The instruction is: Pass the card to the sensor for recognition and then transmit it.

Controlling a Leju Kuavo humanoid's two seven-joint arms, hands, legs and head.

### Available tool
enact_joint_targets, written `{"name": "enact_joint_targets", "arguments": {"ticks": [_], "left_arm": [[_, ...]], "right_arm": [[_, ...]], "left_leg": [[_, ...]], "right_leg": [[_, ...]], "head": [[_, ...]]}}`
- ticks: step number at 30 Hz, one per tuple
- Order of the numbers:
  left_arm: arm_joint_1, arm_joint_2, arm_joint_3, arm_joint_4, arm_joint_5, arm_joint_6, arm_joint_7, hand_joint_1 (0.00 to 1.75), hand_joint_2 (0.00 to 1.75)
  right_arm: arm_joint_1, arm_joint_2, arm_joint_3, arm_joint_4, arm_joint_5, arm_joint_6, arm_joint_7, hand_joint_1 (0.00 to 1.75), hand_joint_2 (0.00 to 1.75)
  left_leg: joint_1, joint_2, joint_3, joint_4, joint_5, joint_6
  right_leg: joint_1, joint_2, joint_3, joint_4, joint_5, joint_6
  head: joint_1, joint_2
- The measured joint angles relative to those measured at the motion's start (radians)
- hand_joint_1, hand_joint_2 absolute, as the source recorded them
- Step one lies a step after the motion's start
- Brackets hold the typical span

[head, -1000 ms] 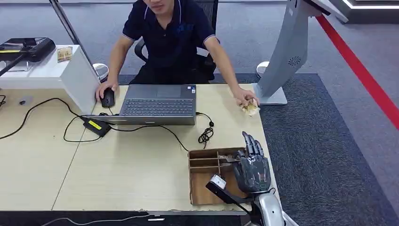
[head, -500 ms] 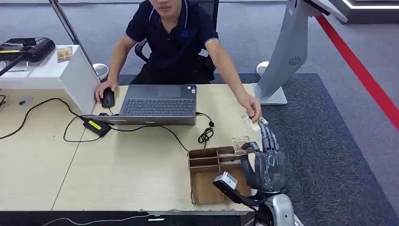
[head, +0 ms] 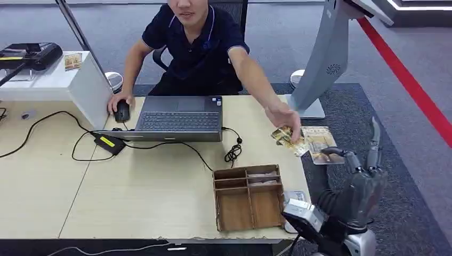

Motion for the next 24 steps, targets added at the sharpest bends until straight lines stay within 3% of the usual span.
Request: {"name": "enact_joint_targets", "arguments": {"ticks": [3, 10, 24], "left_arm": [[0.000, 0.000, 0.000, 0.000, -0.008, -0.004, 0.000, 0.00, 0.00], [-0.003, 0.000, 0.000, 0.000, -0.024, -0.015, 0.000, 0.00, 0.00], [-0.006, 0.000, -0.001, 0.000, -0.045, -0.027, 0.000, 0.00, 0.00]], "right_arm": [[-0.005, 0.006, 0.000, -0.006, 0.038, 0.002, 0.005, 1.75, 1.75], [-0.041, 0.042, 0.008, 0.031, 0.036, 0.005, -0.056, 1.75, 1.75], [-0.129, 0.077, 0.074, 0.163, 0.021, 0.007, -0.049, 1.75, 1.75]], "left_leg": [[0.000, 0.000, 0.000, 0.000, 0.000, 0.000], [0.000, 0.000, 0.000, 0.000, 0.000, 0.000], [0.000, 0.000, 0.000, 0.000, 0.000, 0.000]], "right_leg": [[0.000, 0.000, 0.000, 0.000, 0.000, 0.000], [0.000, 0.000, 0.001, 0.000, 0.000, 0.000], [0.000, 0.000, 0.001, 0.000, 0.000, 0.000]], "head": [[0.000, 0.000], [0.000, 0.000], [0.000, 0.000]]}}
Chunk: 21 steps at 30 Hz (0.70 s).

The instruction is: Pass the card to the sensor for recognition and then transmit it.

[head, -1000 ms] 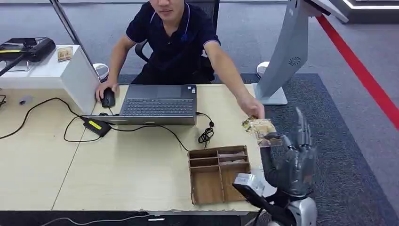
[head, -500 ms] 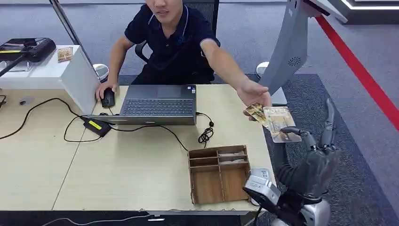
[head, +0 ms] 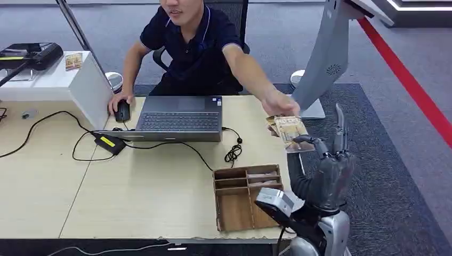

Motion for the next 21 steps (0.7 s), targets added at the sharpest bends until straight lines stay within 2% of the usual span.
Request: {"name": "enact_joint_targets", "arguments": {"ticks": [7, 21], "left_arm": [[0.000, 0.000, -0.001, 0.000, -0.012, -0.006, -0.002, 0.00, 0.00], [0.000, 0.000, -0.002, 0.000, -0.020, -0.008, -0.002, 0.00, 0.00]], "right_arm": [[-0.051, 0.015, 0.038, 0.109, -0.060, 0.000, -0.011, 1.75, 1.75], [-0.091, 0.035, 0.058, 0.247, -0.036, 0.000, -0.003, 1.75, 1.75]], "left_leg": [[0.000, 0.000, 0.000, 0.000, 0.000, 0.000], [0.000, 0.000, -0.001, 0.000, 0.000, 0.000]], "right_leg": [[0.000, 0.000, 0.000, 0.000, 0.000, 0.000], [0.000, 0.000, -0.001, 0.000, 0.000, 0.000]], "head": [[0.000, 0.000], [0.000, 0.000]]}}
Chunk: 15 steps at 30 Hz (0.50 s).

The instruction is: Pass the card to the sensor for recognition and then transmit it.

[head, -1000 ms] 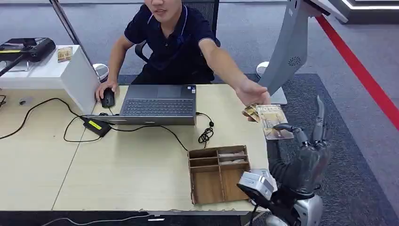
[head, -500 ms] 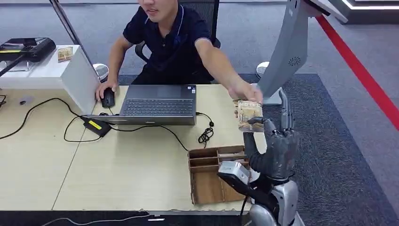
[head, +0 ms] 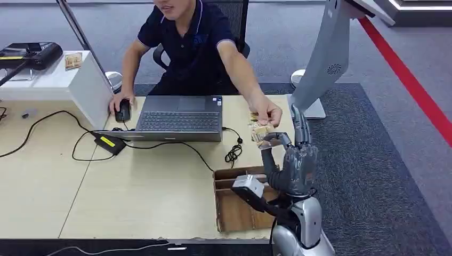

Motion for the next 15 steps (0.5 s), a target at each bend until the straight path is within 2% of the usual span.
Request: {"name": "enact_joint_targets", "arguments": {"ticks": [2, 3, 4, 15], "left_arm": [[0.000, 0.000, 0.000, 0.000, -0.001, 0.000, 0.000, 0.00, 0.00], [0.000, 0.000, 0.000, 0.000, -0.001, 0.000, 0.000, 0.00, 0.00], [0.000, 0.000, 0.000, 0.000, -0.001, 0.000, 0.000, 0.00, 0.00], [0.000, 0.000, 0.000, 0.000, -0.001, 0.000, 0.000, 0.00, 0.00]], "right_arm": [[-0.001, 0.002, 0.003, 0.011, 0.000, 0.000, 0.004, 1.75, 1.75], [-0.002, 0.002, 0.004, 0.015, 0.000, 0.000, 0.007, 0.35, 1.75], [-0.002, 0.002, 0.005, 0.020, 0.000, 0.000, 0.008, 0.02, 1.75], [-0.002, 0.003, 0.013, 0.039, 0.022, 0.000, 0.020, 0.00, 1.75]], "left_leg": [[0.000, 0.000, -0.001, 0.000, 0.000, 0.000], [0.000, 0.000, -0.001, 0.000, 0.000, 0.000], [0.000, 0.000, -0.001, 0.000, 0.000, 0.000], [0.000, 0.000, -0.001, 0.000, 0.000, 0.000]], "right_leg": [[0.000, 0.000, -0.001, 0.000, 0.000, 0.000], [0.000, 0.000, -0.001, 0.000, 0.000, 0.000], [0.000, 0.000, -0.001, 0.000, 0.000, 0.000], [0.000, 0.000, -0.001, 0.000, 0.000, 0.000]], "head": [[0.000, 0.000], [0.000, 0.000], [0.000, 0.000], [0.000, 0.000]]}}
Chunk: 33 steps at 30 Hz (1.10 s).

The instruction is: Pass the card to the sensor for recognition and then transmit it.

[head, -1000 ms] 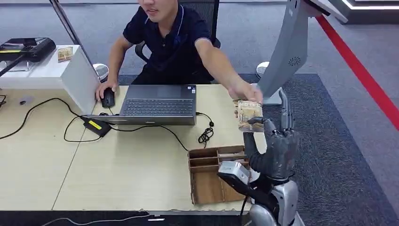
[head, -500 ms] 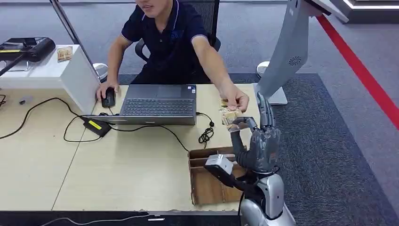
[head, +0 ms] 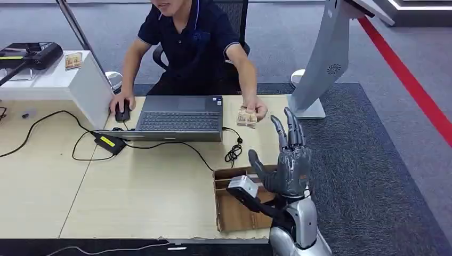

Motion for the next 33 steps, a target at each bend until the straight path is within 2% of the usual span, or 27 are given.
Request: {"name": "enact_joint_targets", "arguments": {"ticks": [15, 22, 33], "left_arm": [[0.000, 0.000, 0.000, 0.000, 0.009, 0.008, 0.000, 0.00, 0.00], [0.002, 0.000, 0.002, 0.000, 0.036, 0.033, 0.003, 0.00, 0.00], [0.005, -0.003, 0.024, 0.000, 0.073, 0.060, 0.016, 0.00, 0.00]], "right_arm": [[0.037, 0.000, -0.010, -0.003, -0.011, -0.001, -0.008, 0.00, 1.75], [0.102, 0.025, -0.072, -0.006, -0.288, -0.001, -0.115, 0.00, 1.75], [0.189, 0.032, -0.203, 0.019, -0.496, -0.001, -0.117, 0.00, 1.75]], "left_leg": [[0.000, 0.000, 0.001, 0.000, 0.000, 0.000], [0.000, 0.000, 0.001, 0.000, 0.000, 0.000], [0.000, 0.000, 0.000, 0.000, 0.000, 0.000]], "right_leg": [[0.000, 0.000, 0.000, 0.000, 0.000, 0.000], [0.000, 0.000, 0.000, 0.000, 0.000, 0.000], [0.000, 0.000, 0.000, 0.000, 0.000, 0.000]], "head": [[0.000, 0.000], [0.000, 0.000], [0.000, 0.000]]}}
